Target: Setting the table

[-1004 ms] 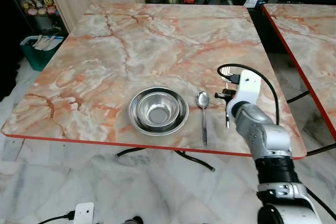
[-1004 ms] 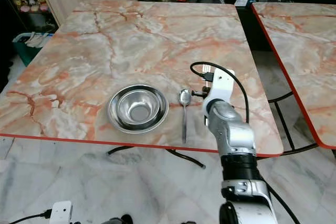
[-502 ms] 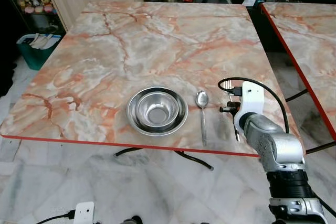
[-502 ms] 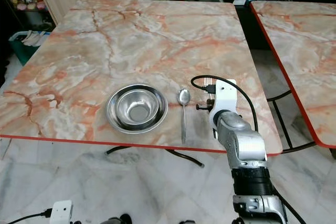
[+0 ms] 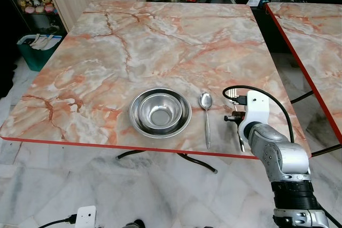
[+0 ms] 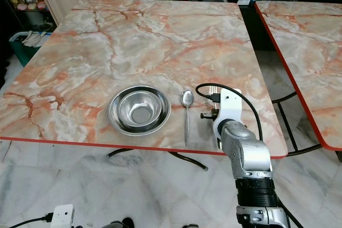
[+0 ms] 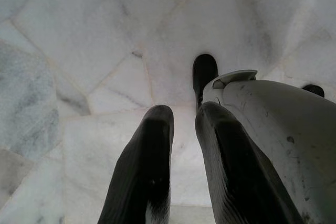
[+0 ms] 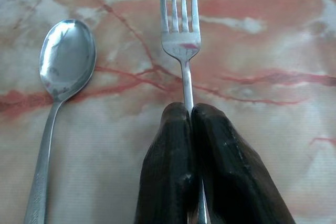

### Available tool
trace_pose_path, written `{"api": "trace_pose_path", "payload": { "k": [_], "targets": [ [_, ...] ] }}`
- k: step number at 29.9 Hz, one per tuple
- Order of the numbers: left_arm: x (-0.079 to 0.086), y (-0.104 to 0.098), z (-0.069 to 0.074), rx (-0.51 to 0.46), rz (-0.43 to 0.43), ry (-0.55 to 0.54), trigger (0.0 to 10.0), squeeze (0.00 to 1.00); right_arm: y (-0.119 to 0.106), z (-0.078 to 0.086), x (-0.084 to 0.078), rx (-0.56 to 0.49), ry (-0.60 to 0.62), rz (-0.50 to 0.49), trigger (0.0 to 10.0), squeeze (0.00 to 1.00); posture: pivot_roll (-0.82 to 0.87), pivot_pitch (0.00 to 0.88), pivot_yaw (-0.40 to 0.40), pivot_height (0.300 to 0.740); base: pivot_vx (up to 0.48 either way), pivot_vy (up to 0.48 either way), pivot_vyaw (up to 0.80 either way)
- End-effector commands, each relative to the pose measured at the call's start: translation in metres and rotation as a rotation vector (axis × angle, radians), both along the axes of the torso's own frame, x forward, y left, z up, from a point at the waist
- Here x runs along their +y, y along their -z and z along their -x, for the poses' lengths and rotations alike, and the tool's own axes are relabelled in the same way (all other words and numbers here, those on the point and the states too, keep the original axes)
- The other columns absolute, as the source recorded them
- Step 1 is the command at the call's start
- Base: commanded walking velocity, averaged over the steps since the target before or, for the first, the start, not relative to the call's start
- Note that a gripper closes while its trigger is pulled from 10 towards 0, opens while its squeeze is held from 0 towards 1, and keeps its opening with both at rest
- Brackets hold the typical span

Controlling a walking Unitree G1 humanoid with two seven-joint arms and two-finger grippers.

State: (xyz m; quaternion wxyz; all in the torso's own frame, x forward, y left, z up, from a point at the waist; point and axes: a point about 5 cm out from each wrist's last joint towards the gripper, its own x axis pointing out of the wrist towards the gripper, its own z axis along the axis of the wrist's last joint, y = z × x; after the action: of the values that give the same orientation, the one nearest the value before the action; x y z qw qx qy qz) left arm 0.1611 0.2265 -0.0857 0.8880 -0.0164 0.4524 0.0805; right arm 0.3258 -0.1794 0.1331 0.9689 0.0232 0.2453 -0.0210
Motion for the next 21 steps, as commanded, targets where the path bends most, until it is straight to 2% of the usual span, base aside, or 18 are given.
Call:
{"api": "trace_pose_path", "payload": {
  "k": [1,21],
  "targets": [
    [0.0,0.004,0.01,0.036,-0.001,-0.003,10.0,0.0,-0.002,-0.001,-0.002,-0.011,0.017,-0.014,10.0,0.0,0.0,0.154,-0.024,0.736,0.0,0.0,0.0],
    [-0.002,0.005,0.01,0.04,-0.003,-0.006,10.0,0.0,-0.006,-0.008,0.01,-0.026,-0.026,-0.059,10.0,0.0,0.0,0.155,-0.031,0.736,0.0,0.0,0.0]
  ]
}}
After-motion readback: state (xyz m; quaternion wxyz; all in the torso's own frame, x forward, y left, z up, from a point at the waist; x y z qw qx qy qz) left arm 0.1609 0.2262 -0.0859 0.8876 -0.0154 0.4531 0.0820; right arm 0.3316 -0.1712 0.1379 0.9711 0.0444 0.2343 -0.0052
